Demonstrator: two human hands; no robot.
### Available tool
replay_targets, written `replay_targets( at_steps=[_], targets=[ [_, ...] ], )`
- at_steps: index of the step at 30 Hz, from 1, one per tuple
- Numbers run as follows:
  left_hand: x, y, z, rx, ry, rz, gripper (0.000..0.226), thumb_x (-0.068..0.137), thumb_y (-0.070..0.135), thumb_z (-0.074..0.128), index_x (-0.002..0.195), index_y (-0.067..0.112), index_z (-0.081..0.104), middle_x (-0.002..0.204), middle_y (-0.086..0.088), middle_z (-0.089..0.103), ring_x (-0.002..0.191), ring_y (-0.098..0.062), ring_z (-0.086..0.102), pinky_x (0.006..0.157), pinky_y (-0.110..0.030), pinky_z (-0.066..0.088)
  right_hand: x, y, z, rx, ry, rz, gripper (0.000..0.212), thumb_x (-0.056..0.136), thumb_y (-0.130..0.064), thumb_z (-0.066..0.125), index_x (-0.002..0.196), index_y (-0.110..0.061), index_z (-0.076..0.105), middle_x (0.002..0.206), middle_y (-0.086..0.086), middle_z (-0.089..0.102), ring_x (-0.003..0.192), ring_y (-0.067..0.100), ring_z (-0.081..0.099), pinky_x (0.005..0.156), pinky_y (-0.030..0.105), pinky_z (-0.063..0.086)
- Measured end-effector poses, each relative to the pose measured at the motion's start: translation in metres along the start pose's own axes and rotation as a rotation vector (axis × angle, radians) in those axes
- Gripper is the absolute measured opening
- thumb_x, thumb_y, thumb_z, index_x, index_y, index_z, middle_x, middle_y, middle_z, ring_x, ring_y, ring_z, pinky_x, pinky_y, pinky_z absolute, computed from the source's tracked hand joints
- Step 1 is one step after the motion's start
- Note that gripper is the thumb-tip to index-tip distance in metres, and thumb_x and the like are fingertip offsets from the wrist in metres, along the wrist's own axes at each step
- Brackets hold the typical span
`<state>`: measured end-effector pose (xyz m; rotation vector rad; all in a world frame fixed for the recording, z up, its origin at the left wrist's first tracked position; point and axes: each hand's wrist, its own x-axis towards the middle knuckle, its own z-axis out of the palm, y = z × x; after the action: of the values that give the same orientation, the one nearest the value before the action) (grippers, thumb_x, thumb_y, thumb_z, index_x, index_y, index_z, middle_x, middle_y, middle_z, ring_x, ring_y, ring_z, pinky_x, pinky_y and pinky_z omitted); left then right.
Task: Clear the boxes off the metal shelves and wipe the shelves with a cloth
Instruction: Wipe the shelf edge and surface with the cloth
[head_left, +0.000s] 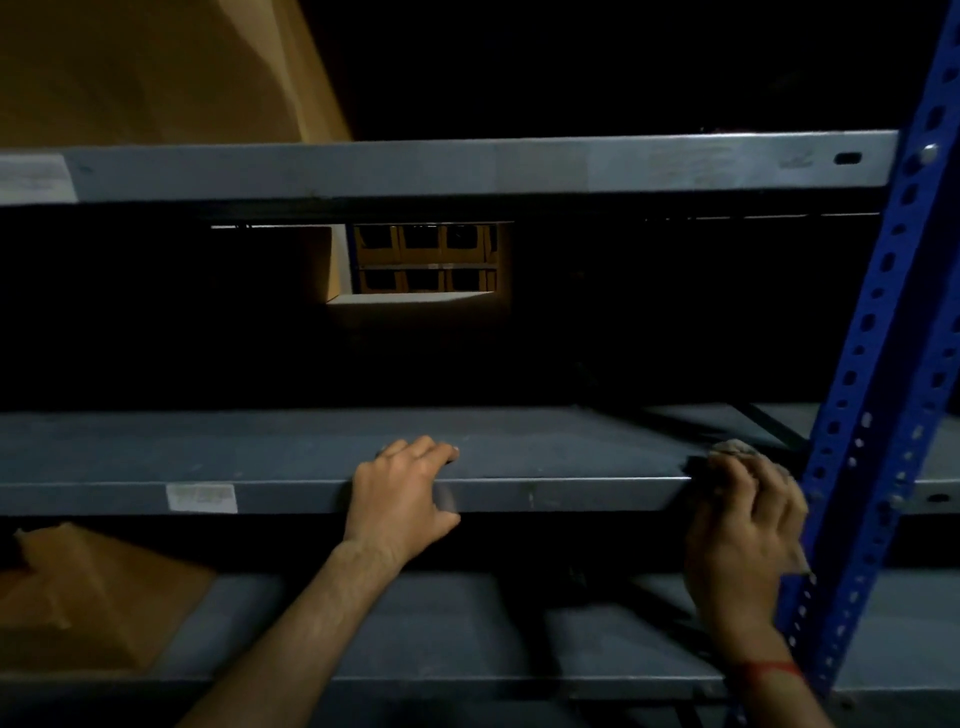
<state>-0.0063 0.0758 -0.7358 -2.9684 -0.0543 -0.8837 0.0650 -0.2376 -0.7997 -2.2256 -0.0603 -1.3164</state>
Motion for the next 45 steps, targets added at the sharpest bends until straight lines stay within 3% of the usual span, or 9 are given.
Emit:
replay_targets(
  at_steps=[4,8,12,16,27,32,37,41,45],
  targets=[
    [0.0,-0.004,0.004,-0.014,0.032,0.014,0.068,0.045,0.047,0.085,0.11,0.032,0.071,0.097,0.013,0.069,0.086,-0.017,0.068,0.059,-0.028,0.051,-0.042,-0.086,0.036,0.168,-0.009,-0.16,0.039,0.093,-0.01,0.044,0.131,-0.01,0.052,0.139,0.019,0.047,0.129,0.044,0.041,0.118,0.046,0.021],
    [-0.006,-0.012,0.002,-0.073,0.041,0.048,0.052,0.083,0.026,0.063,0.135,0.028,0.054,0.13,0.011,0.057,0.121,-0.017,0.054,0.094,-0.03,0.046,-0.078,-0.195,0.057,0.307,-0.206,-0.347,0.045,0.094,-0.014,0.039,0.139,-0.008,0.043,0.14,0.017,0.053,0.131,0.035,0.048,0.115,0.044,0.028],
    [-0.03,-0.053,-0.003,-0.106,0.051,-0.047,0.064,0.068,0.023,0.078,0.13,0.02,0.06,0.127,0.003,0.062,0.122,-0.021,0.056,0.121,-0.042,0.027,-0.065,-0.195,0.056,0.305,-0.257,-0.549,0.047,0.093,-0.012,0.042,0.139,-0.003,0.044,0.141,0.016,0.054,0.128,0.032,0.053,0.114,0.039,0.031],
    [-0.055,-0.094,-0.012,0.082,0.055,-0.219,0.067,0.061,0.022,0.085,0.124,0.021,0.064,0.119,0.0,0.065,0.116,-0.026,0.061,0.113,-0.06,0.034,-0.048,-0.143,0.042,0.267,-0.191,-0.496,0.046,0.09,-0.01,0.056,0.135,-0.005,0.053,0.141,0.014,0.055,0.128,0.033,0.053,0.112,0.043,0.034],
    [-0.051,-0.109,-0.024,0.105,0.074,-0.207,0.063,0.06,0.02,0.081,0.12,0.033,0.067,0.115,0.013,0.069,0.101,-0.018,0.066,0.089,-0.036,0.052,-0.087,-0.221,0.064,0.422,-0.194,-0.355,0.053,0.088,0.013,0.055,0.137,-0.002,0.046,0.142,0.017,0.047,0.131,0.037,0.039,0.116,0.052,0.027],
    [-0.058,-0.133,-0.026,0.033,0.142,0.009,0.061,0.05,0.022,0.086,0.109,0.024,0.073,0.105,0.007,0.074,0.095,-0.017,0.072,0.078,-0.033,0.059,-0.116,-0.303,0.083,0.453,-0.251,-0.406,0.045,0.09,-0.008,0.041,0.135,-0.004,0.048,0.14,0.016,0.051,0.128,0.035,0.042,0.111,0.055,0.032],
    [-0.065,-0.25,-0.034,0.155,0.133,0.167,0.061,0.07,0.062,0.061,0.118,0.025,0.071,0.115,0.006,0.07,0.111,-0.022,0.065,0.097,-0.051,0.052,-0.111,-0.291,0.096,0.303,-0.113,-0.565,0.035,0.095,-0.01,0.055,0.129,-0.004,0.059,0.136,0.015,0.059,0.122,0.037,0.056,0.106,0.052,0.043],
    [-0.057,-0.293,-0.034,0.111,0.189,0.297,0.056,0.064,0.053,0.058,0.105,0.021,0.077,0.097,0.005,0.074,0.084,-0.02,0.074,0.051,-0.031,0.052,-0.1,-0.272,0.084,0.15,0.015,-0.563,0.032,0.092,-0.009,0.057,0.123,-0.003,0.056,0.132,0.017,0.056,0.118,0.038,0.053,0.115,0.038,0.032],
    [-0.049,-0.292,-0.028,0.022,0.22,0.424,0.055,0.052,0.042,0.072,0.098,0.014,0.08,0.094,0.0,0.076,0.081,-0.027,0.075,0.052,-0.036,0.057,-0.118,-0.3,0.089,0.19,0.057,-0.31,0.036,0.082,-0.002,0.066,0.117,0.001,0.059,0.12,0.025,0.061,0.112,0.048,0.056,0.102,0.057,0.044]
  ],
)
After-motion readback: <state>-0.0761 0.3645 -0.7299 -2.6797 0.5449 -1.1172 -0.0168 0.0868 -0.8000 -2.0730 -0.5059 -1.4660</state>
